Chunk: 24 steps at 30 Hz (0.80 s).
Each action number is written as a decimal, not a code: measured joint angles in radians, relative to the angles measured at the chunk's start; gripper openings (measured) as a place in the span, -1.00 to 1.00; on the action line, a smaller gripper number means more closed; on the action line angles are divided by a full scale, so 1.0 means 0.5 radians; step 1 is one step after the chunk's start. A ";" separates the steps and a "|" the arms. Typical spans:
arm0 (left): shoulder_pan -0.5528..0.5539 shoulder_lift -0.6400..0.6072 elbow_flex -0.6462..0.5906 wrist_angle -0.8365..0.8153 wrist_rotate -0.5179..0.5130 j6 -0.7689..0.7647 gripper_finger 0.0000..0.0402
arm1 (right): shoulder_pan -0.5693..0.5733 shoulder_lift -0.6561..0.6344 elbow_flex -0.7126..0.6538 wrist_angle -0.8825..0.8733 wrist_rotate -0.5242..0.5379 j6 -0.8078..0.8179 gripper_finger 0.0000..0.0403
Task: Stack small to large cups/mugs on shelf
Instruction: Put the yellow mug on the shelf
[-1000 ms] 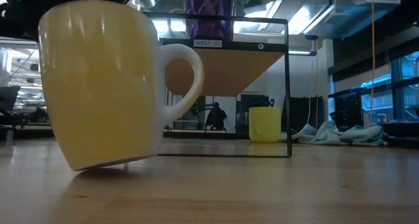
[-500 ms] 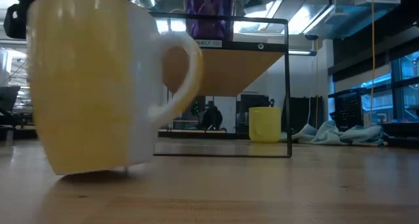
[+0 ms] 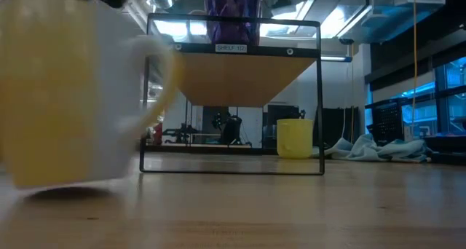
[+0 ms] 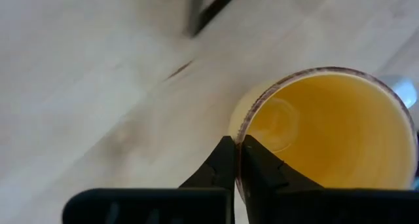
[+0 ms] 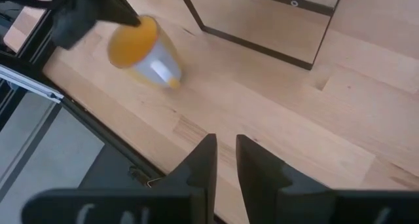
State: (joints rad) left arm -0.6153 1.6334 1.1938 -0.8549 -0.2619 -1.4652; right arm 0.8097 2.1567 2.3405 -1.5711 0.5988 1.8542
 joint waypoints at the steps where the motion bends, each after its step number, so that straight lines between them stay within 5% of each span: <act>1: -0.018 -0.026 0.000 -0.079 0.002 -0.026 -0.98 | 0.000 0.000 0.000 0.000 0.000 0.001 -0.70; 13: -0.075 -0.391 0.000 -1.007 -0.097 -0.206 -0.99 | -0.009 0.000 0.000 0.000 0.001 0.001 -0.70; 24: 0.020 -0.611 0.000 -1.276 -0.224 -0.184 -0.99 | -0.016 0.000 0.000 0.000 0.004 0.006 -0.70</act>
State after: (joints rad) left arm -0.6053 1.3279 1.1938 -1.4932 -0.3736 -1.5573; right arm 0.8017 2.1567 2.3405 -1.5711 0.6006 1.8572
